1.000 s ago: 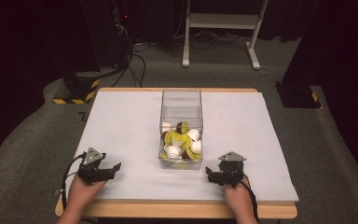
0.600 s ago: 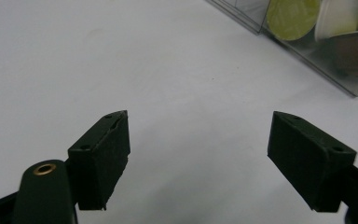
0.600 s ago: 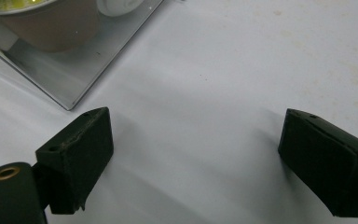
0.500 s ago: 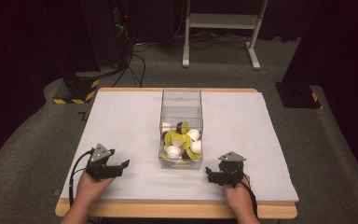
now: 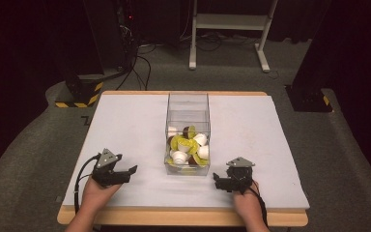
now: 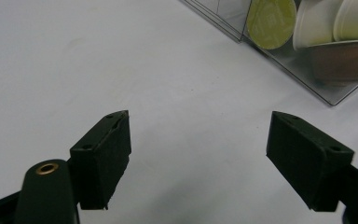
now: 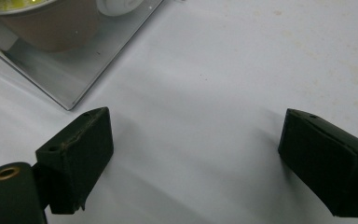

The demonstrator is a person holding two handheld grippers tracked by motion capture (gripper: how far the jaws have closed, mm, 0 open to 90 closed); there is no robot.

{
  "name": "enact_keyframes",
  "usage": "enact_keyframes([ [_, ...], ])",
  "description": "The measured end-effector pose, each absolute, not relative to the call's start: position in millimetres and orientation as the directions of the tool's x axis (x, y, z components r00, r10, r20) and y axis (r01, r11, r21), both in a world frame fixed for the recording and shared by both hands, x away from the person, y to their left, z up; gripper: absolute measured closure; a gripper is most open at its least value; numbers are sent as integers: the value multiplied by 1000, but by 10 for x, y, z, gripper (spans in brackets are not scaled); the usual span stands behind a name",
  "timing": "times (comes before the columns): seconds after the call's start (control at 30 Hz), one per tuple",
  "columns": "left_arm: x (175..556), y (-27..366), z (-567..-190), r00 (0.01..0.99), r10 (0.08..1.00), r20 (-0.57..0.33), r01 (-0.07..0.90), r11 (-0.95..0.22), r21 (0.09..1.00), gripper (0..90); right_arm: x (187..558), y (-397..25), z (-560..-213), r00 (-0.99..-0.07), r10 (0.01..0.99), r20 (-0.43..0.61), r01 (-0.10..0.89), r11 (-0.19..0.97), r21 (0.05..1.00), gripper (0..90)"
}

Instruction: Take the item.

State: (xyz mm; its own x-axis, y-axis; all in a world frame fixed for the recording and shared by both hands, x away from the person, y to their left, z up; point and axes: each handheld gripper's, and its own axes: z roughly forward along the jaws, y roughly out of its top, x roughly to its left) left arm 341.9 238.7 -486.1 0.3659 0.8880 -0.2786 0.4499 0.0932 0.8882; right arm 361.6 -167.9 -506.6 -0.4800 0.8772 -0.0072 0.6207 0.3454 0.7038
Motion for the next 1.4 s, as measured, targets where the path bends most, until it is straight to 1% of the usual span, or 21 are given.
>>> enact_keyframes([
  [0.13,3396,2358,-4829,364,880,-304,442,124,888,225,3620,-1680,-5063,-482,876,-7,622,347,702,97],
  [0.17,3389,2365,-4818,369,881,-297,435,119,893,225,3620,-1679,-5062,-482,876,-6,622,347,702,97],
  [0.2,3397,2371,-4794,359,878,-316,432,144,891,228,3621,-1679,-5060,-482,876,-4,624,347,700,97],
  [0.27,3404,2373,-4782,358,875,-327,430,157,889,229,3622,-1680,-5060,-483,876,-4,624,348,700,97],
  [0.3,3412,2355,-4774,346,871,-350,425,187,886,229,3622,-1680,-5060,-484,875,-4,624,348,700,97],
  [0.37,3421,2357,-4757,355,875,-331,427,163,889,232,3621,-1680,-5061,-483,875,-6,622,348,701,97],
  [0.5,3433,2328,-4705,356,867,-349,419,186,889,236,3620,-1683,-5061,-483,876,-4,622,347,702,98],
  [0.7,3435,2293,-4656,372,865,-337,434,159,887,239,3622,-1696,-5059,-483,876,7,623,338,705,99],
  [0.9,3431,2201,-4630,390,851,-352,440,163,883,239,3616,-1678,-5062,-483,875,-22,614,357,704,91],
  [0.93,3433,2206,-4625,399,853,-337,440,144,886,239,3616,-1678,-5062,-483,875,-22,614,357,704,91],
  [1.2,3459,2150,-4593,397,841,-367,431,182,884,243,3619,-1679,-5064,-482,876,-21,616,355,703,89],
  [1.37,3478,2104,-4565,424,836,-348,423,157,892,251,3618,-1678,-5062,-481,877,-18,618,354,702,89],
  [1.4,3476,2077,-4554,421,834,-357,418,171,892,251,3618,-1678,-5062,-481,877,-18,618,354,702,89],
])
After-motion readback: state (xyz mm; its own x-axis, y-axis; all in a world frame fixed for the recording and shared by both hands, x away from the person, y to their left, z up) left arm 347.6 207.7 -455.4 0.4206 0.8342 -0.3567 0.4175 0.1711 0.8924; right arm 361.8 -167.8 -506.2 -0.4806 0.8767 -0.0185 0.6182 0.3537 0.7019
